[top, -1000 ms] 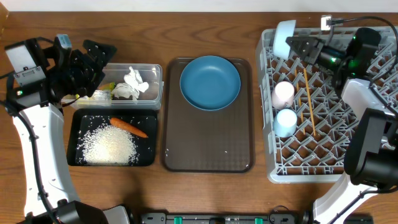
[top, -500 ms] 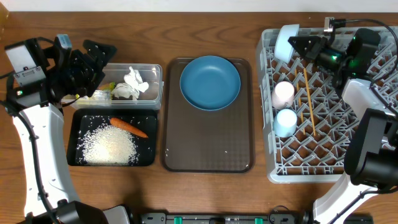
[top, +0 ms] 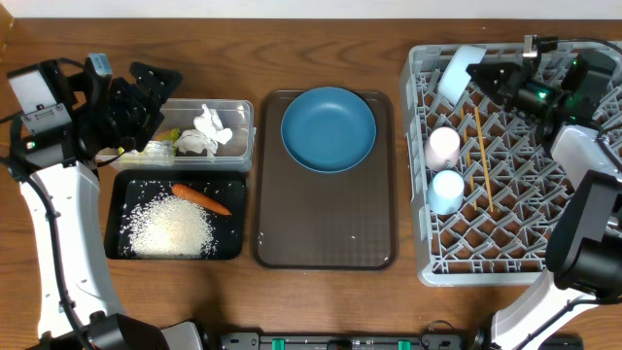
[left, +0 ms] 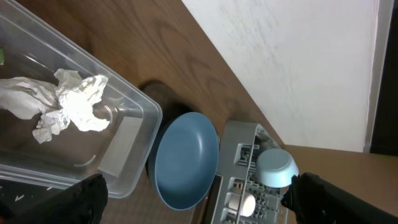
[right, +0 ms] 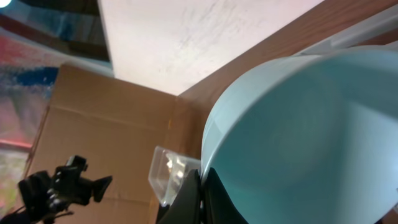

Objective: Sort waste into correct bins and load items into the dishwasher rack
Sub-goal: 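Lower the bowl tilted into the rack near the pink cup, then open the right gripper and release the bowl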

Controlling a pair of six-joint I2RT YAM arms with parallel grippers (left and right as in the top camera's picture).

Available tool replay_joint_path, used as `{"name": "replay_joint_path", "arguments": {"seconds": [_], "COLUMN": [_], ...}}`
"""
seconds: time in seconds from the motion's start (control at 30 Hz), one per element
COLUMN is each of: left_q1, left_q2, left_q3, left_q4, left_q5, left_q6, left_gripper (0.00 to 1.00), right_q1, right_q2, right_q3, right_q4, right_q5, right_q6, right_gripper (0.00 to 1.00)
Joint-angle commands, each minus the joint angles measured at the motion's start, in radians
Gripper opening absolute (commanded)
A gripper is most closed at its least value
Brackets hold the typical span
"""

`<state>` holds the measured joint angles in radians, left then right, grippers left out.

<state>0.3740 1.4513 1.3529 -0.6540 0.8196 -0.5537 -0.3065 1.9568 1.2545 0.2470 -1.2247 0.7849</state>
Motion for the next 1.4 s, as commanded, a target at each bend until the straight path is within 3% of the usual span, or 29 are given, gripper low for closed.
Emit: {"name": "replay_joint_path", "arguments": {"seconds": [0.0, 0.17, 0.57, 0.87, 1.37], "left_q1": [0.003, 0.003, 0.003, 0.003, 0.003], "left_q2": [0.0, 0.0, 0.0, 0.0, 0.0], "left_q3": [-0.003, -0.003, -0.003, -0.003, -0.003], "left_q4": [0.0, 0.0, 0.0, 0.0, 0.0], "left_q5": [-0.002, -0.002, -0.002, -0.002, -0.002], "left_q6": [-0.005, -0.005, -0.005, -0.005, -0.005], "left_gripper": [0.98, 0.98, 0.98, 0.98, 0.98], "right_q1": [-0.019, -0.04, -0.1, -0.138, -0.244], "right_q2": [0.014, 0.014, 0.014, 0.014, 0.014], "right_q3": [-0.007, -0.007, -0.007, -0.007, -0.007], "right_q4": [-0.001, -0.004, -0.061, -0.087, -0.192], "right_q5": [-0.082, -0.162, -0.154, -0.111, -0.061], "right_q6": [0.015, 0.031, 0.074, 0.074, 0.002], "right_gripper": [0.01, 0.04, 0.22, 0.22, 0.29]}}
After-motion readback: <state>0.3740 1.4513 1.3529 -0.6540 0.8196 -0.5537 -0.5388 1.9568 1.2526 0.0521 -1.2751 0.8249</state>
